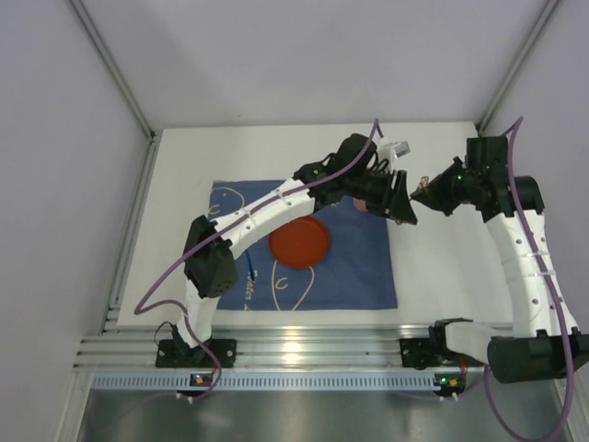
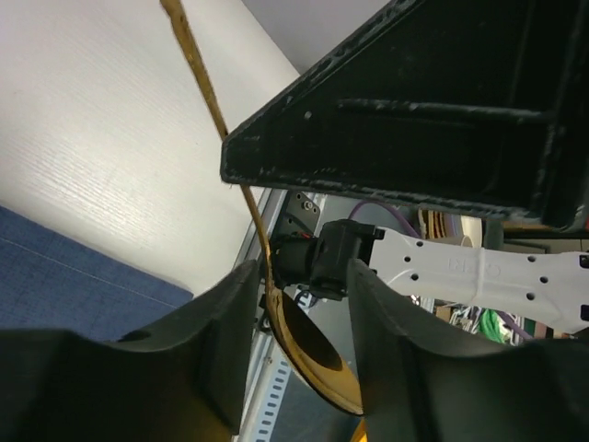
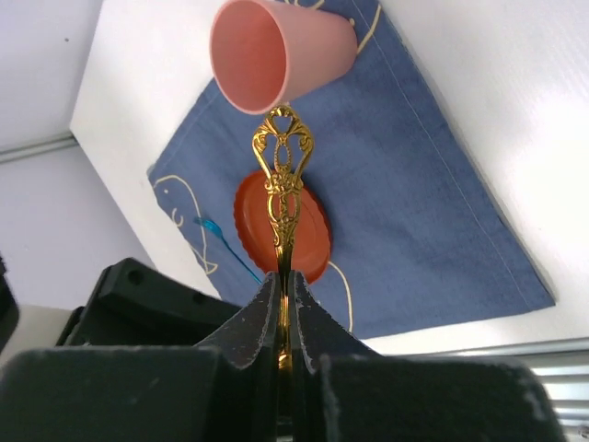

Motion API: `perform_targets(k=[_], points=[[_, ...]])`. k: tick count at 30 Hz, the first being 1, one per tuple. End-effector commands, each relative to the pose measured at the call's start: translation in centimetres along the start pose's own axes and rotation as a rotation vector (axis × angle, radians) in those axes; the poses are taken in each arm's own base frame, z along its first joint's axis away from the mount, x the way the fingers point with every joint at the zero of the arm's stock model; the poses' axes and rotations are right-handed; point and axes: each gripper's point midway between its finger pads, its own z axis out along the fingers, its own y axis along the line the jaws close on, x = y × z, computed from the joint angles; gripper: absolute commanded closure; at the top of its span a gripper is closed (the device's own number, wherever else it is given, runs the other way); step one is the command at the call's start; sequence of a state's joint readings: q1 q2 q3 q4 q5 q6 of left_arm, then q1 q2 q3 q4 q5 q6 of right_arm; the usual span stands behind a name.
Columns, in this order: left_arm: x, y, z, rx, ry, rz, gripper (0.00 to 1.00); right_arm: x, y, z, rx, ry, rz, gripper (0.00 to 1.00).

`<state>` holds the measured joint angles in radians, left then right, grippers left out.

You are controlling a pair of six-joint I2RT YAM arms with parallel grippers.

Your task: Set the dinner table for one person

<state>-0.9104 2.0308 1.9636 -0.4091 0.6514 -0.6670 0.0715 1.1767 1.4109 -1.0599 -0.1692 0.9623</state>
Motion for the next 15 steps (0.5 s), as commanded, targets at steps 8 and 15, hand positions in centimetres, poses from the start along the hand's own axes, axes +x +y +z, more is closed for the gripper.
perform_targets(k=[8, 15], points=[[-1.2, -2.5, -2.6, 0.003, -0.061, 0.093, 1.0, 0.8, 0.7, -0.3, -0.003, 0.001, -0.035, 1.0], [4.1, -0.9, -3.9, 0.001, 0.21, 0.147, 1.0, -0.9, 2.8, -0.9, -0.047, -0.032, -0.212, 0.71]])
